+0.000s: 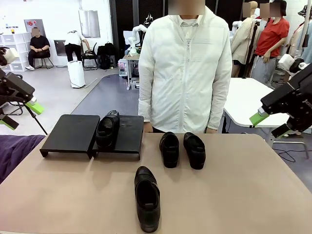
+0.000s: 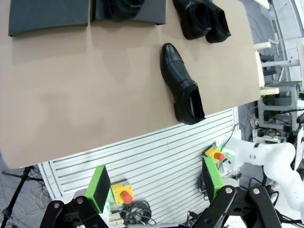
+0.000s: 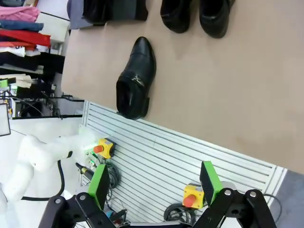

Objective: Organize the shoes by placing them on the stand.
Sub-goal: Pick up one Shoe and place it in the middle of the table, then place the Shoe from the middle of the table onto the Shoes Stand.

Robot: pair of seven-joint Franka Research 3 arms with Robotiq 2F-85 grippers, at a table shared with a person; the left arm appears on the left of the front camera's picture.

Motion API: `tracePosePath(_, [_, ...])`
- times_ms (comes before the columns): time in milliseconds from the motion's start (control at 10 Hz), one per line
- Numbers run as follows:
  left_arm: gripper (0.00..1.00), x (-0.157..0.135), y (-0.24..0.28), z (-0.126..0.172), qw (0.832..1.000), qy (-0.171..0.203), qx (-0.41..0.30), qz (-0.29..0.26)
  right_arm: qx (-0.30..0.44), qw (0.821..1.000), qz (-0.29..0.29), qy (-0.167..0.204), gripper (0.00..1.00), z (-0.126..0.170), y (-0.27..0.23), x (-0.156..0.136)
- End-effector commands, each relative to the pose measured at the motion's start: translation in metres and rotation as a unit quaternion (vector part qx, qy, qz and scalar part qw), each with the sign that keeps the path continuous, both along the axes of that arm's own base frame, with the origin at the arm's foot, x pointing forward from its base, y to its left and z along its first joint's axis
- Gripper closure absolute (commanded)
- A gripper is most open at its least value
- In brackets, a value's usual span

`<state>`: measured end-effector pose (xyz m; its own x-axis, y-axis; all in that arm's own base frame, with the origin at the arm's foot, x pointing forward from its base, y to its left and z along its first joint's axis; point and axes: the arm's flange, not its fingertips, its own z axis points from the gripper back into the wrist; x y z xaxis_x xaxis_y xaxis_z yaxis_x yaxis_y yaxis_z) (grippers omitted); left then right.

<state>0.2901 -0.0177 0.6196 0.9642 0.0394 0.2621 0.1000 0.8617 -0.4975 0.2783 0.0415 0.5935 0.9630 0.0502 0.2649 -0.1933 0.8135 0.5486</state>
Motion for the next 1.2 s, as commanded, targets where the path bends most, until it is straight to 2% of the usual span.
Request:
tracePosePath(0, [0.0,-0.001,0.001,0.001,1.0,0.001,-0.007,-0.004,0.012,1.0,0.004,0.006,0.0,0.005,-0.001,0.002])
tracePosePath(500, [0.0,0.0,0.0,0.0,1.0,0.0,0.0,0.0,0.012,1.0,0.004,0.006,0.0,0.005,-0.001,0.002])
tracePosePath(600, [0.0,0.01,-0.044,0.009,0.999,0.015,0.016,0.023,0.012,1.0,0.004,0.006,0.0,0.005,-0.001,0.002])
tracePosePath(700, [0.0,0.043,-0.117,0.009,0.996,0.069,0.035,0.033,0.012,1.0,0.004,0.006,0.0,0.005,-0.001,0.002])
tracePosePath(800, [0.0,0.065,-0.176,0.002,0.99,0.108,0.062,0.067,0.012,1.0,0.004,0.006,0.0,0.005,-0.001,0.002])
tracePosePath(900, [0.0,0.08,-0.215,-0.013,0.98,0.136,0.065,0.127,0.012,1.0,0.004,0.006,0.0,0.005,-0.001,0.002])
tracePosePath(1000, [0.0,0.082,-0.241,-0.034,0.962,0.193,0.095,0.167,0.012,1.0,0.004,0.006,0.0,0.005,-0.001,0.002])
tracePosePath(1100, [0.0,0.078,-0.256,-0.05,0.952,0.224,0.112,0.178,0.012,1.0,0.004,0.006,0.0,0.005,-0.001,0.002])
